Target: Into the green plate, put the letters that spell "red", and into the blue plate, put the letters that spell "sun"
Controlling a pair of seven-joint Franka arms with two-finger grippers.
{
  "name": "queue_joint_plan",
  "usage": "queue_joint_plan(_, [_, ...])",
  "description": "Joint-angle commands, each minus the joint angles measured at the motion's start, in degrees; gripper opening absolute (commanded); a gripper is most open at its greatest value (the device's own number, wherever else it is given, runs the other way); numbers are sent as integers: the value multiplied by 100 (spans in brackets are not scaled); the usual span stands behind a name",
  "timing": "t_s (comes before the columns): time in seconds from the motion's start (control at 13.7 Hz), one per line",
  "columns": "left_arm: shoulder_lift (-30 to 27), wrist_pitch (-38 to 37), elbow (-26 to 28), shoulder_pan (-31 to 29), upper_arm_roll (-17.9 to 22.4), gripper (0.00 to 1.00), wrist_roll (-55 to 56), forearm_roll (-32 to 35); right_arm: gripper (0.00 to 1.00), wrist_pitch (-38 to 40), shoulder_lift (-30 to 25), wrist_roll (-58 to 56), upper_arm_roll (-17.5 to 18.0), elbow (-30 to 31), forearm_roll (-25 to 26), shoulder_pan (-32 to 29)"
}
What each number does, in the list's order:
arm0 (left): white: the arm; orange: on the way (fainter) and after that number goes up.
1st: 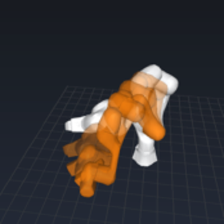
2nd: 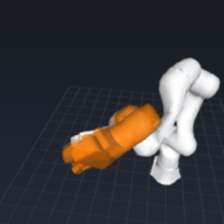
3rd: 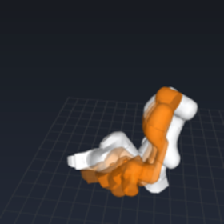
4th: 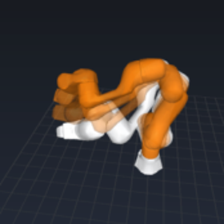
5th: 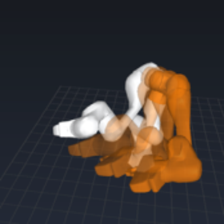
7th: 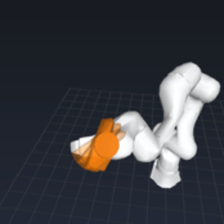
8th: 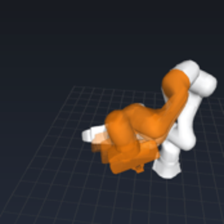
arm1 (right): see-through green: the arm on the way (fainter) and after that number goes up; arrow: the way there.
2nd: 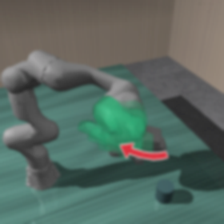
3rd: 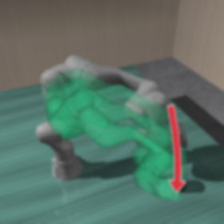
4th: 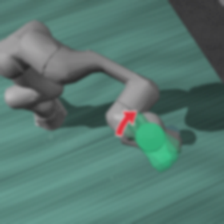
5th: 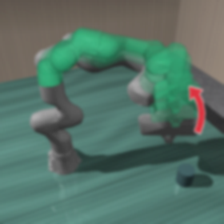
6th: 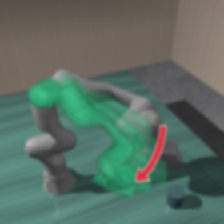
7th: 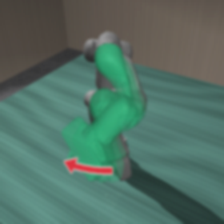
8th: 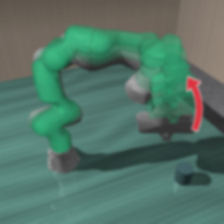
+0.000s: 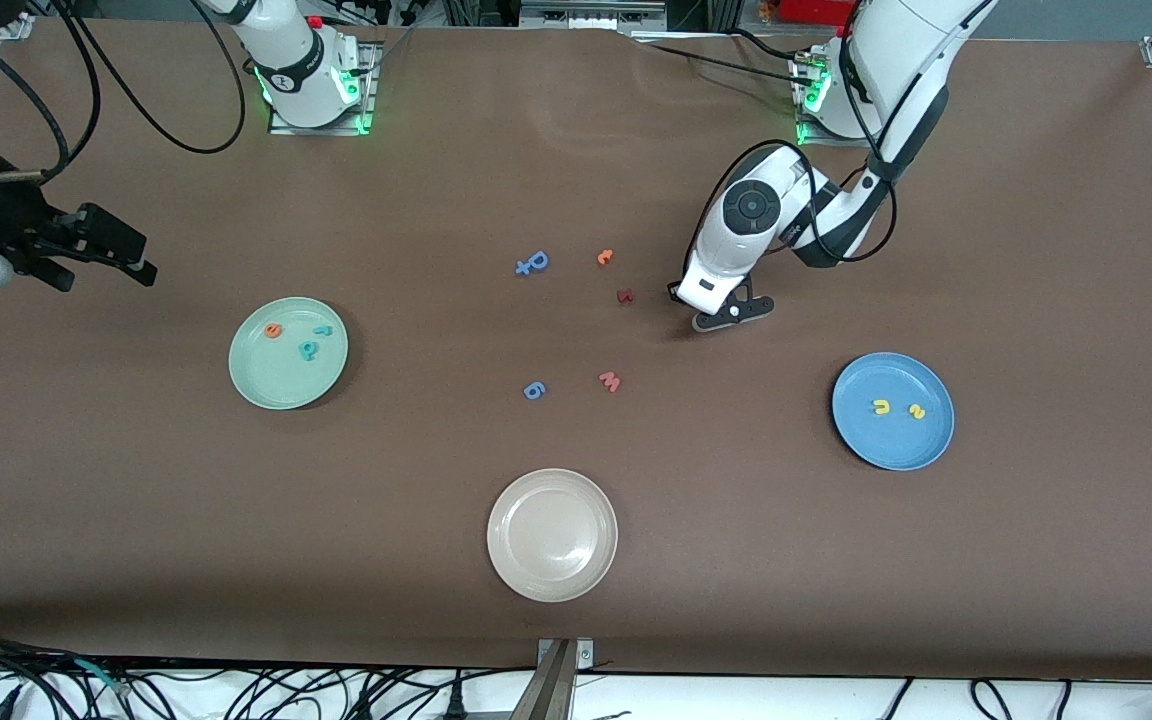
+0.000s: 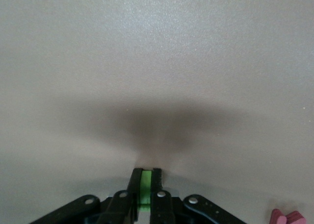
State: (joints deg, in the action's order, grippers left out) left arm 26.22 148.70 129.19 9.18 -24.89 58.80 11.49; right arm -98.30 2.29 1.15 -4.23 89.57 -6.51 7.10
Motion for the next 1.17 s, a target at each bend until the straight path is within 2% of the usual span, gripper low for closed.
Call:
queue_joint_plan(0.0, [41,-86,45,-13,20,0,52,231,100,144,-97,-18,-7,-88,132,2])
queue_joint_plan(0.15, [-64,-575,-182,-126,28,0,-209,231,100,206,-36,-62,-16,-80,167,2])
queue_joint_plan(0.37, [-100,-2594,-1375,-636,28,0,-1314,126,100,312,131,-54,-8,-80,185,2])
queue_joint_plan(0.51, [-82,-3239,-1895,-1232,20,0,-2176,64,100,312,123,-71,-8,-88,342,2])
queue_joint_plan(0.8, [31,-3584,-2424,-2349,37,0,-3874,-95,100,277,123,-54,-51,-158,343,-51])
queue_joint_plan(0.95, [399,-3567,-2774,-2684,46,0,-4218,-77,100,294,114,-63,-165,-185,360,-51])
queue_joint_plan(1.1, [760,-3462,-3056,-2781,72,0,-4219,2,100,303,105,-80,-183,-185,352,-60])
